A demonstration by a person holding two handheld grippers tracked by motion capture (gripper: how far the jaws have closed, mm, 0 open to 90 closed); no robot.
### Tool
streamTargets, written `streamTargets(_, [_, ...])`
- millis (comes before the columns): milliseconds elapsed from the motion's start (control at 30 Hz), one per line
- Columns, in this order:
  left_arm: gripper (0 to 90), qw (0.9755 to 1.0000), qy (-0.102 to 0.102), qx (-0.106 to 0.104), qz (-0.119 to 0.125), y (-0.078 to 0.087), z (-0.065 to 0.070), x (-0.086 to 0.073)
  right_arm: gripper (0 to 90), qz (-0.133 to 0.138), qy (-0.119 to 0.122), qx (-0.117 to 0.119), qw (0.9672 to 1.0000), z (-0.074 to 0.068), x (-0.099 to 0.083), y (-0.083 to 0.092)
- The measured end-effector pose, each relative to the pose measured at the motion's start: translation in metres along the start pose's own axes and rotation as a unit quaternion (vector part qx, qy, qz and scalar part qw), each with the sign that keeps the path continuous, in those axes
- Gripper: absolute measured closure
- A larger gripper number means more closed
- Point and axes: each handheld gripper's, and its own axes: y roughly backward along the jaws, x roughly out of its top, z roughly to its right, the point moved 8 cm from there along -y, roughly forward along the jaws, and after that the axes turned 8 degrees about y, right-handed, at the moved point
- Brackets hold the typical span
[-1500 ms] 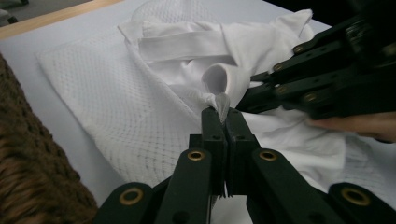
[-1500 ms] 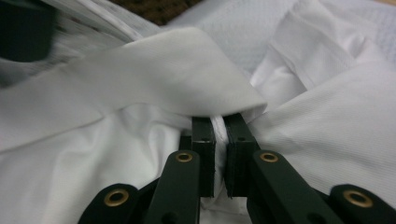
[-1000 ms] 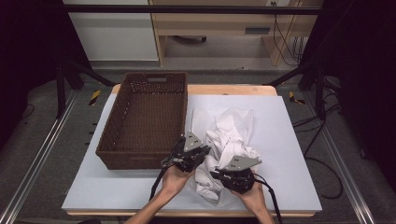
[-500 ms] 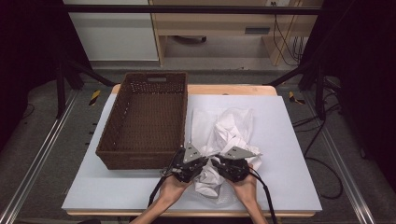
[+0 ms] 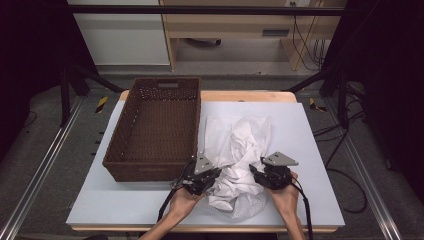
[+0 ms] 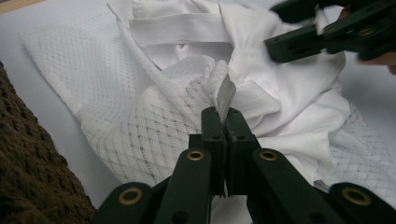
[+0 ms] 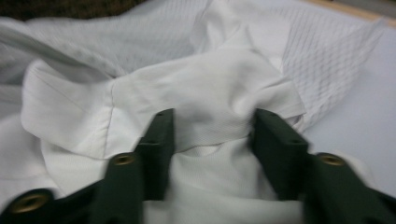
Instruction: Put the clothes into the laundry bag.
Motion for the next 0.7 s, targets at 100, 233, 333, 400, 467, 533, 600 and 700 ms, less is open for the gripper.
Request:
streamTargets(100, [87.9, 0.9999, 0.009, -0.004, -0.001, -0.002, -0.001, 0.000, 82.1, 0.009, -0.008, 0.012, 0.9999, 0.000, 0.002, 0.004])
streamTargets(233, [87.9, 0.9997, 0.022, -0.010, -0.001, -0.003, -0.003, 0.003, 82.9, 0.082, 0.005, 0.046, 0.9955, -0.009, 0.022, 0.033])
streamTargets(333, [88.0, 0.9996, 0.026, -0.009, 0.004, -0.001, -0.003, 0.006, 83.3, 0.126, 0.005, 0.122, 0.9845, -0.034, 0.031, 0.051])
streamTargets(400, [88.0, 0.9995, 0.028, -0.008, 0.008, 0.001, -0.003, 0.008, 83.4, 0.124, 0.018, 0.158, 0.9794, -0.055, 0.030, 0.052])
streamTargets(467, [88.0, 0.9994, 0.030, -0.009, 0.015, 0.003, -0.004, 0.011, 83.5, 0.106, 0.028, 0.176, 0.9782, -0.071, 0.026, 0.045])
streamTargets(533, [88.0, 0.9993, 0.030, -0.009, 0.019, 0.005, -0.004, 0.013, 83.5, 0.089, 0.031, 0.193, 0.9766, -0.083, 0.024, 0.037])
streamTargets(600, [88.0, 0.9993, 0.029, -0.010, 0.023, 0.007, -0.003, 0.014, 83.6, 0.073, 0.036, 0.199, 0.9768, -0.090, 0.024, 0.027])
streamTargets(700, [88.2, 0.9992, 0.028, -0.015, 0.027, 0.008, -0.002, 0.016, 83.6, 0.040, 0.040, 0.192, 0.9798, -0.093, 0.024, 0.013])
